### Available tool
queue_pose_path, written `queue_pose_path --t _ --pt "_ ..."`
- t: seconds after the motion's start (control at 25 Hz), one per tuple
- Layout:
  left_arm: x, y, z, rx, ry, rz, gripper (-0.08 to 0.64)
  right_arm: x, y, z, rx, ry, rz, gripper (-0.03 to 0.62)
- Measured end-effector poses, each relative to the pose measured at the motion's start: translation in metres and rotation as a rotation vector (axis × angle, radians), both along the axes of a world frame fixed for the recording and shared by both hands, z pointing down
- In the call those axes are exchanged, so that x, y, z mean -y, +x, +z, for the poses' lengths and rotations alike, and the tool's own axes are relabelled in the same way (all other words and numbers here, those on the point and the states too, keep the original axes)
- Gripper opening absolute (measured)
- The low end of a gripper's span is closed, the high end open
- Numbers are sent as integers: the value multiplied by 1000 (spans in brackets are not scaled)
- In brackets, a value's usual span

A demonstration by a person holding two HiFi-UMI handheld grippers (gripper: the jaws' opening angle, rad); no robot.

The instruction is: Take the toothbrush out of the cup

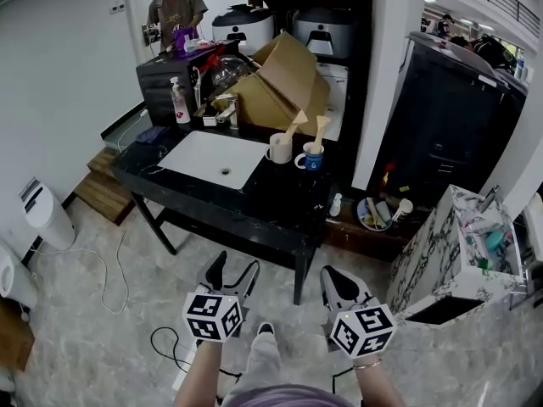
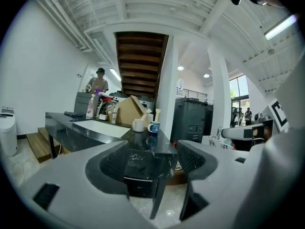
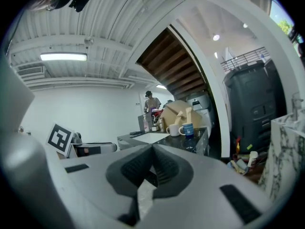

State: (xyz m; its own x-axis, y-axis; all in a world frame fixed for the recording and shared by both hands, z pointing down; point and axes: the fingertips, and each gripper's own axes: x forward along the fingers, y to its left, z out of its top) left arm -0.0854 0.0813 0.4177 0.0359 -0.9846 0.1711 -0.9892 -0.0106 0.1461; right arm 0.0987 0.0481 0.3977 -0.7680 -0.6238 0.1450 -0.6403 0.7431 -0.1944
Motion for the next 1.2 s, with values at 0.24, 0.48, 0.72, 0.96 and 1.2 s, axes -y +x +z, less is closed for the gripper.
queue_pose_path --t 0.24,0.48,0.72,0.96,1.2 --pt "86 -44 -11 18 25 56 311 77 -39 -1 -25 0 61 2" --pt "166 -89 -21 19 37 112 311 144 -80 -11 -41 9 121 2" --pt "232 -116 -30 37 46 167 310 191 -105 -11 -53 4 181 2" --pt "281 -122 -31 42 39 207 288 217 -106 -6 -80 -11 230 3" --pt "325 -114 -38 75 41 246 262 241 -100 -5 -72 -18 262 3"
